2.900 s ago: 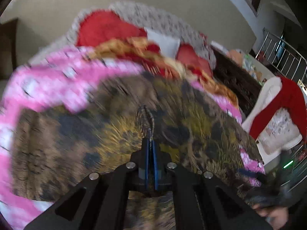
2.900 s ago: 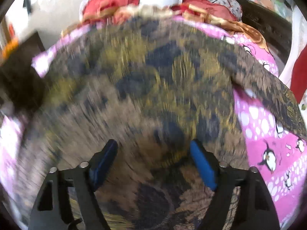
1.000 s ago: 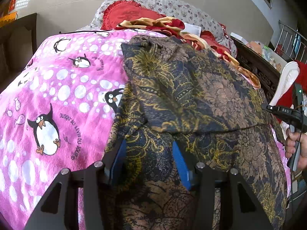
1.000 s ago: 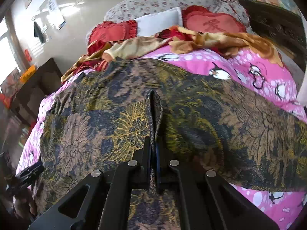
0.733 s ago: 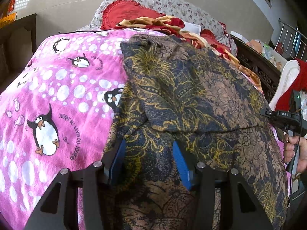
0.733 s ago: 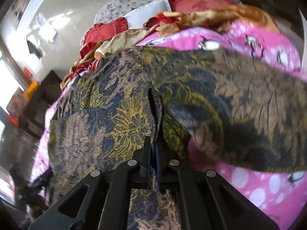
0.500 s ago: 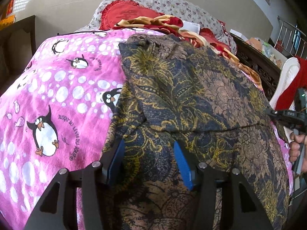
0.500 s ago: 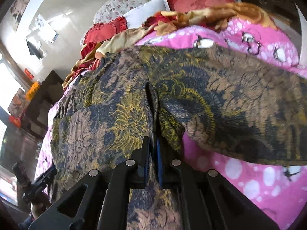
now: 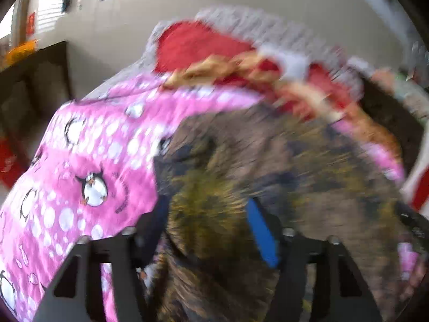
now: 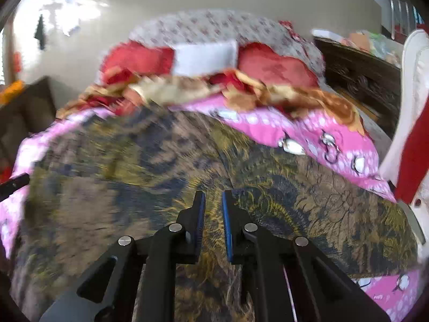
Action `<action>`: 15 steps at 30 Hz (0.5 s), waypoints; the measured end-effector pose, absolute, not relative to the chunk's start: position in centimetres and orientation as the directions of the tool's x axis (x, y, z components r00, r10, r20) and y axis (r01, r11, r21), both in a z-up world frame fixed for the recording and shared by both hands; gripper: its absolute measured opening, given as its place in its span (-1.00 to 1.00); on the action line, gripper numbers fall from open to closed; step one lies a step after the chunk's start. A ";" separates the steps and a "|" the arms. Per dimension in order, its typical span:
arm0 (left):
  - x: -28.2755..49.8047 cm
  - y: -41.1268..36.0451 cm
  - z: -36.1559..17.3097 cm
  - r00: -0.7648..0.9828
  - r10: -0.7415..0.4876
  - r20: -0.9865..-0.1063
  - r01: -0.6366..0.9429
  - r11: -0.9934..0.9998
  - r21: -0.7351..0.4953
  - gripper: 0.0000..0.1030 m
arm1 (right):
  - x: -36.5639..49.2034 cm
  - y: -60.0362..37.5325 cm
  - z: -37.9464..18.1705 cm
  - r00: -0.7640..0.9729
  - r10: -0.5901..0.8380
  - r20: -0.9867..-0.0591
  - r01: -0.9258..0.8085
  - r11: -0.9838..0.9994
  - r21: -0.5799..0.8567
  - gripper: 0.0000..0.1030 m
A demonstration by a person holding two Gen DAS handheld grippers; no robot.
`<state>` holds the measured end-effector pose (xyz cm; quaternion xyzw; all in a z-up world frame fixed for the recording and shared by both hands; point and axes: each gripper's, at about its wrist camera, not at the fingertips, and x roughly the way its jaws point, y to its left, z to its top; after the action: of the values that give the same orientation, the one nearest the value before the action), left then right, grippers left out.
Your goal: Fold small clothes
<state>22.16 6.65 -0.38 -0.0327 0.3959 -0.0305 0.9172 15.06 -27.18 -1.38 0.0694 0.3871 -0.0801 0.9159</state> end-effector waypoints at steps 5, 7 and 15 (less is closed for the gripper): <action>23.1 8.3 -3.4 0.670 -0.084 -0.738 0.001 0.994 -0.113 0.03 | 15.5 -28.8 -5.7 0.675 -0.008 -0.738 0.207 0.962 0.178 -0.96; 23.1 8.1 -3.4 0.666 -0.078 -0.742 0.012 0.996 -0.094 0.04 | 15.6 -29.2 -5.8 0.675 0.017 -0.738 0.201 0.957 0.207 -0.95; 17.0 7.6 1.6 0.728 -0.137 -0.672 0.101 0.991 -0.093 0.23 | 12.9 -28.4 -2.4 0.697 0.077 -0.713 0.150 0.956 0.250 -0.93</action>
<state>17.05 7.59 1.57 -0.0248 0.3633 -0.0638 0.9292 12.93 -28.40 -2.43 0.1461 0.3890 -0.0201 0.9093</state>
